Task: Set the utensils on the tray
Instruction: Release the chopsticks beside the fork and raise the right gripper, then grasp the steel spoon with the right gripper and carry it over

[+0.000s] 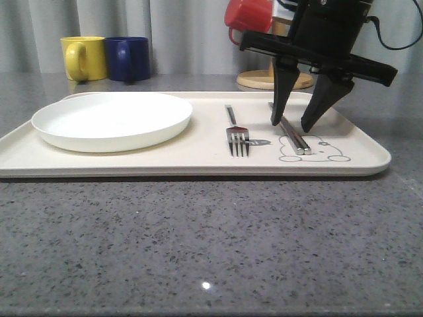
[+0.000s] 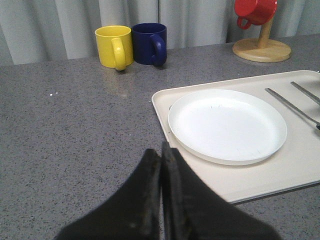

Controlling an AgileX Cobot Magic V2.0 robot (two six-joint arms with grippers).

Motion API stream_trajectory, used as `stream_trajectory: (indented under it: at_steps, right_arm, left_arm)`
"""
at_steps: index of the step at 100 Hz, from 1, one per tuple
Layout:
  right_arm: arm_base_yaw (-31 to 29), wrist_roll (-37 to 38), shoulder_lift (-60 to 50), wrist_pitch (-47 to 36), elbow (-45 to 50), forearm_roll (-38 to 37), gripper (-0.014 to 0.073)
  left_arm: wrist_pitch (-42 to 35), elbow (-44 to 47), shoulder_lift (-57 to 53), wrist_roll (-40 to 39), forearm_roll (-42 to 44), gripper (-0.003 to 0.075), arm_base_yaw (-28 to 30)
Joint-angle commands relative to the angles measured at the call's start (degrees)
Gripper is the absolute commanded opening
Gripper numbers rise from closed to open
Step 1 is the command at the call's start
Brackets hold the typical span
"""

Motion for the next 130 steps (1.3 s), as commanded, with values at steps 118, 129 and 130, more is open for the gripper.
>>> stream_trajectory:
  at_steps: [118, 129, 130]
  right_arm:
    - [-32.56, -22.71, -3.67, 6.27, -1.44, -13.11, 0.0268]
    - [-32.7, -22.71, -2.45, 5.7, -1.44, -13.06, 0.026]
    - [-32.75, -22.71, -2.3, 5.71, -1.44, -13.06, 0.0258]
  left_arm:
    - [-4.16, -1.59, 0.59, -0.2, -0.15, -0.0019, -0.39]
    - [-4.16, -1.59, 0.59, -0.2, -0.15, -0.0019, -0.39]
    - [-4.16, -1.59, 0.59, -0.2, -0.15, -0.0019, -0.39]
